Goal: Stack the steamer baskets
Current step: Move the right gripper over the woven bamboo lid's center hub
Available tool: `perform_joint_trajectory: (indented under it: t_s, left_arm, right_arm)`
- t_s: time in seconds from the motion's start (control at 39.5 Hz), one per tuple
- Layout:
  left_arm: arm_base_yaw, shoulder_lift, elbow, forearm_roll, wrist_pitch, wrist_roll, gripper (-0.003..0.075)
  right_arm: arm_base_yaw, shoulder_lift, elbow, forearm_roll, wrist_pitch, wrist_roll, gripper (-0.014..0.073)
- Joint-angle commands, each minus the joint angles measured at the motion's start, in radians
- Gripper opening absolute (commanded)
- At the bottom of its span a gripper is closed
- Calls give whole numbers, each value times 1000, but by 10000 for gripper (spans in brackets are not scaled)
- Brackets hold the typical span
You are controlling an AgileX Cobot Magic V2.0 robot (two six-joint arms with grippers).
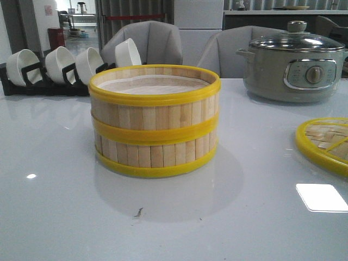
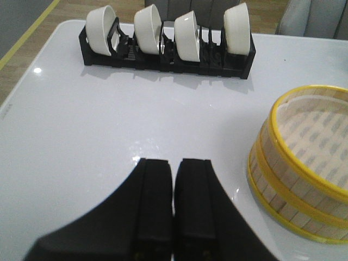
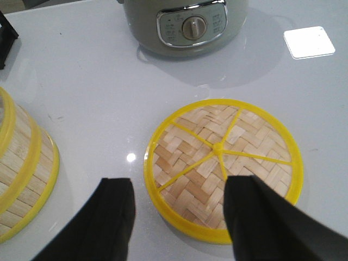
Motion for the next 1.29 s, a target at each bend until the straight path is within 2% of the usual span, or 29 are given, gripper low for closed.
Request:
perform_joint_trajectory:
  t_s: [0.0,0.15,0.28,0.51,0.76,1.04,1.27]
  left_arm:
    - [-4,-59,62,-11,-124,-25,88]
    - [-4,-114,182,-26,-166,-25,88]
    - [-4,-121,222,-26,-170,-25,88]
    - [-4,-121,226,-26,-170,-25,88]
    - [-4,-121,226,-26,-170,-25,88]
    - [-4,-121,226,-26,-170,-25,88]
    - [-4,-121,226,-26,-170,-25,88]
  right_arm:
    - [3,-7,-39,9,-56,-7,479]
    - [3,-7,-39,11,-50,-7,479]
    - [3,-7,-39,21,-39,-7,479]
    - [4,-7,-39,42,-33,-7,479]
    - [63,-7,-39,49,-23,-7,479]
    - [65,-7,-39,52,2,-7,479]
    - [65,-7,-39,165,8,-6,479]
